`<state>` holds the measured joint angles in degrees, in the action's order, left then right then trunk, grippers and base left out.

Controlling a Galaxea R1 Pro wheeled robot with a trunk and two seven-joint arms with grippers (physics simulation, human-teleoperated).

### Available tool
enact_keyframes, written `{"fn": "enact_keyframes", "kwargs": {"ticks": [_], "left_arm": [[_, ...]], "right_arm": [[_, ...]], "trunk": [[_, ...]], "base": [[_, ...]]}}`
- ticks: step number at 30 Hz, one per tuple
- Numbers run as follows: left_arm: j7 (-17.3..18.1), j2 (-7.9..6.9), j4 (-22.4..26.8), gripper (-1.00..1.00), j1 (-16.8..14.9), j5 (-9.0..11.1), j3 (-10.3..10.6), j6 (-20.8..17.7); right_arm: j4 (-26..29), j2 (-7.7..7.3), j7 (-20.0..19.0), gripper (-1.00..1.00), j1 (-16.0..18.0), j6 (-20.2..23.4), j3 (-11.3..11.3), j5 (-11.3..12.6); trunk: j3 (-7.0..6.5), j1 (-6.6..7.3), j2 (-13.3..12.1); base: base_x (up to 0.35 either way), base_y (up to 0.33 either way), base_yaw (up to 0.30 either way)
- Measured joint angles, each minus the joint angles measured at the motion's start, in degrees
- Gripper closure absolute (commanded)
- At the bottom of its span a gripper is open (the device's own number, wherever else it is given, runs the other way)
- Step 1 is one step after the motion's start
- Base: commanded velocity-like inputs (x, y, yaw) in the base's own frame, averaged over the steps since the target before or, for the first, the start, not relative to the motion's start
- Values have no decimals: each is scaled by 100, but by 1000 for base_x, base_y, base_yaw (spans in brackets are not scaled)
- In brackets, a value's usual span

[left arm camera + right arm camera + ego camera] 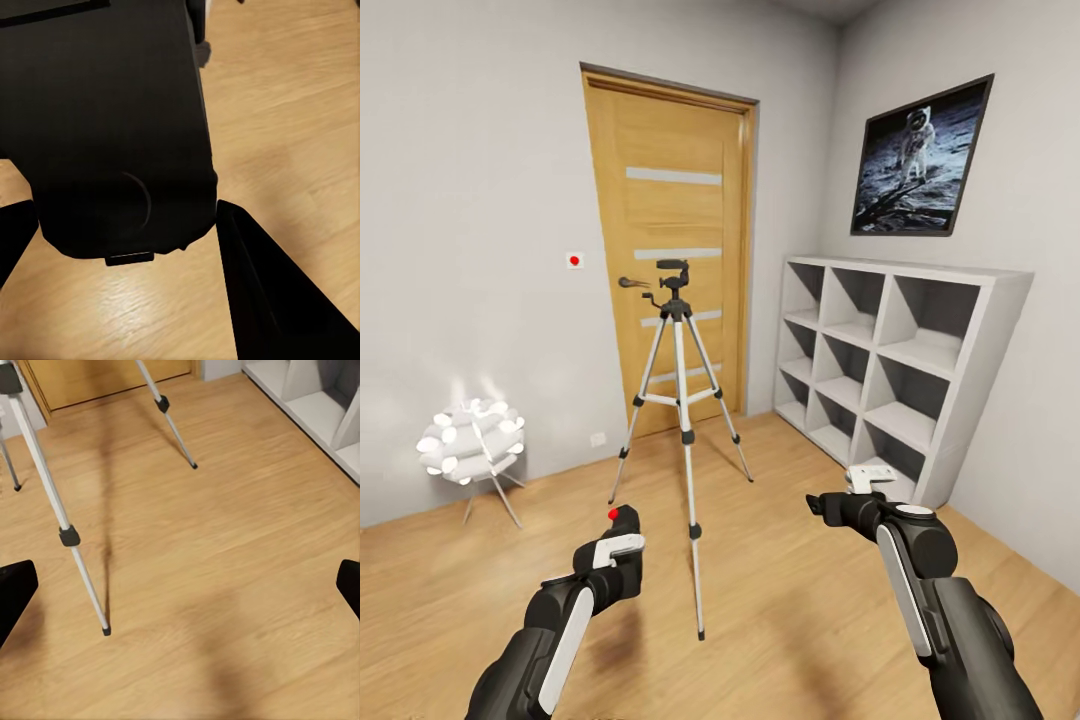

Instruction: Attach the digital camera to the camera tripod in the bedroom.

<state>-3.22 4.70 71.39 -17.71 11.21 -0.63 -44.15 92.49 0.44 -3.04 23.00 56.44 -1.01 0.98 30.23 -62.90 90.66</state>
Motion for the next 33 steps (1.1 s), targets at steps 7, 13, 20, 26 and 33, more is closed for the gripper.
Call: {"fn": "enact_keyframes", "kwargs": {"ticks": [7, 13, 20, 26, 33], "left_arm": [[-29, -5, 0, 100, 0, -9, 0, 16], [-36, -10, -20, 100, 0, 1, -36, 19], [-103, -25, 22, 100, 13, 24, -118, 20], [-147, -26, 89, 100, 34, 62, -261, 18], [-152, -26, 100, 100, 41, 70, -320, 18]], "right_arm": [[0, 0, 0, -100, 0, 0, 0, 1], [0, 0, 0, -100, 0, 1, 0, 1], [1, -1, -1, -100, -1, -1, -2, 5], [1, -1, -1, -100, -1, 0, -7, 3], [1, -1, 0, -100, -1, 0, -8, 2]], "trunk": [[0, 0, 0], [0, 0, 0], [0, 2, 0], [0, 2, 0], [0, 2, 0]], "base": [[7, -298, 238], [11, -304, 248], [161, -284, 153], [229, -268, 23], [248, -250, 32]]}}
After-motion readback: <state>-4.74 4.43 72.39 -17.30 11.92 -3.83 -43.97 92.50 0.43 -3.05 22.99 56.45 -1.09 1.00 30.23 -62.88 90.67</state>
